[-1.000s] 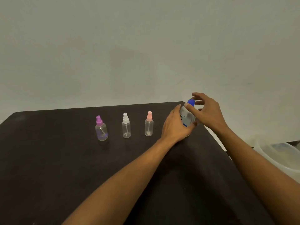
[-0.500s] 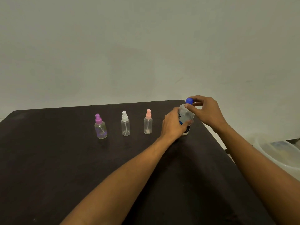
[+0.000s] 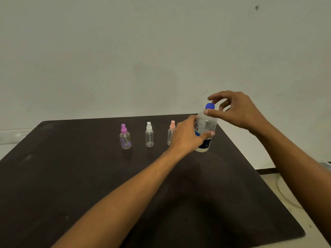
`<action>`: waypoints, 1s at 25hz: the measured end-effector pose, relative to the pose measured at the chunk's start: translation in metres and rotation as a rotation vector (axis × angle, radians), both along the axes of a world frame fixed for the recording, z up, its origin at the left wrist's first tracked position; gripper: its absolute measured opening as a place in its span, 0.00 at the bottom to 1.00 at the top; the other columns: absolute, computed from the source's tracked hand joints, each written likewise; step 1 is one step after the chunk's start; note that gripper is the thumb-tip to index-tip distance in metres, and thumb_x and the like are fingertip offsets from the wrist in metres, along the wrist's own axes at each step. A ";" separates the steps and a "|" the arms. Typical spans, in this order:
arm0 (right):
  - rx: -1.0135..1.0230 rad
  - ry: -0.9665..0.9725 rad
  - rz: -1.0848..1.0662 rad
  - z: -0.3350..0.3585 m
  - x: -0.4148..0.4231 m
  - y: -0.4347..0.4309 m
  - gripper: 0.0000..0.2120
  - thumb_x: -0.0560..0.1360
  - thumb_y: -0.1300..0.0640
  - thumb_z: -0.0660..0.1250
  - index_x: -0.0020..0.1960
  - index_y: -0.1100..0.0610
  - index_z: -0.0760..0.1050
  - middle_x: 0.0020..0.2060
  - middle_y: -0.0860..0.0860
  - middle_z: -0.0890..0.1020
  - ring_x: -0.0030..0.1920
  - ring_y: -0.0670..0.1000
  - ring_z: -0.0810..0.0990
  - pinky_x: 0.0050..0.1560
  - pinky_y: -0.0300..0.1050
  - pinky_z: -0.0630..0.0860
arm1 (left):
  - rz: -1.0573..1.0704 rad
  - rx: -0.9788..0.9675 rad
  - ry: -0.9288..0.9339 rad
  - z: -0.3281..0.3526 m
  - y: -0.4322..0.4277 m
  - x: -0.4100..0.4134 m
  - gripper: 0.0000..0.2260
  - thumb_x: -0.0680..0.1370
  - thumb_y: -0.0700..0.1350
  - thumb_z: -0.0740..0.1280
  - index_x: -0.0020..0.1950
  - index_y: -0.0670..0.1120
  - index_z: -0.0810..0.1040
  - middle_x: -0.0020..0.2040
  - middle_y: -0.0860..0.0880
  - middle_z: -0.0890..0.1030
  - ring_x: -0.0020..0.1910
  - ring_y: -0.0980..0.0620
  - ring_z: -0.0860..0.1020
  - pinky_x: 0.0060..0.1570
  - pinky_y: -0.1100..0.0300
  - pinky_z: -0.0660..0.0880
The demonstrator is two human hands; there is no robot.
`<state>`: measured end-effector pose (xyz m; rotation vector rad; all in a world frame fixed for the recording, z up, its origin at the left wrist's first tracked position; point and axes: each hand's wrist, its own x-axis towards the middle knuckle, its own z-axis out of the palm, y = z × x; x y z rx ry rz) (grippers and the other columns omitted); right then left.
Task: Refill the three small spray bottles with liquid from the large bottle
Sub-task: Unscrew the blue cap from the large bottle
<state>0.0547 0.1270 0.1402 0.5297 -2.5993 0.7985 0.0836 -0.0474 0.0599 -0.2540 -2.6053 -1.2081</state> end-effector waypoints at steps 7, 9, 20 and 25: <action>0.235 -0.045 0.127 0.032 0.038 -0.018 0.13 0.73 0.40 0.76 0.51 0.48 0.86 0.42 0.44 0.86 0.41 0.42 0.82 0.39 0.33 0.74 | 0.009 -0.032 0.012 -0.007 -0.021 0.046 0.33 0.72 0.68 0.74 0.70 0.52 0.72 0.66 0.51 0.81 0.72 0.44 0.75 0.71 0.38 0.73; 0.239 -0.059 0.167 0.035 0.046 -0.022 0.12 0.73 0.43 0.77 0.51 0.49 0.87 0.40 0.43 0.85 0.40 0.42 0.83 0.41 0.34 0.76 | 0.000 -0.018 0.025 -0.008 -0.027 0.057 0.33 0.72 0.68 0.74 0.71 0.52 0.73 0.66 0.52 0.81 0.68 0.47 0.78 0.66 0.43 0.78; 0.349 -0.173 0.512 0.058 0.083 -0.032 0.16 0.77 0.57 0.75 0.61 0.42 0.81 0.58 0.34 0.80 0.58 0.39 0.80 0.54 0.32 0.81 | 0.021 0.018 0.067 -0.003 -0.043 0.098 0.34 0.72 0.66 0.75 0.73 0.54 0.72 0.66 0.53 0.81 0.62 0.50 0.82 0.63 0.50 0.81; 0.396 -0.035 0.359 0.064 0.088 -0.037 0.20 0.74 0.34 0.70 0.57 0.46 0.84 0.49 0.42 0.85 0.46 0.43 0.85 0.45 0.37 0.81 | 0.032 0.015 0.057 -0.002 -0.042 0.107 0.34 0.72 0.66 0.75 0.74 0.55 0.71 0.67 0.53 0.81 0.63 0.50 0.81 0.62 0.51 0.79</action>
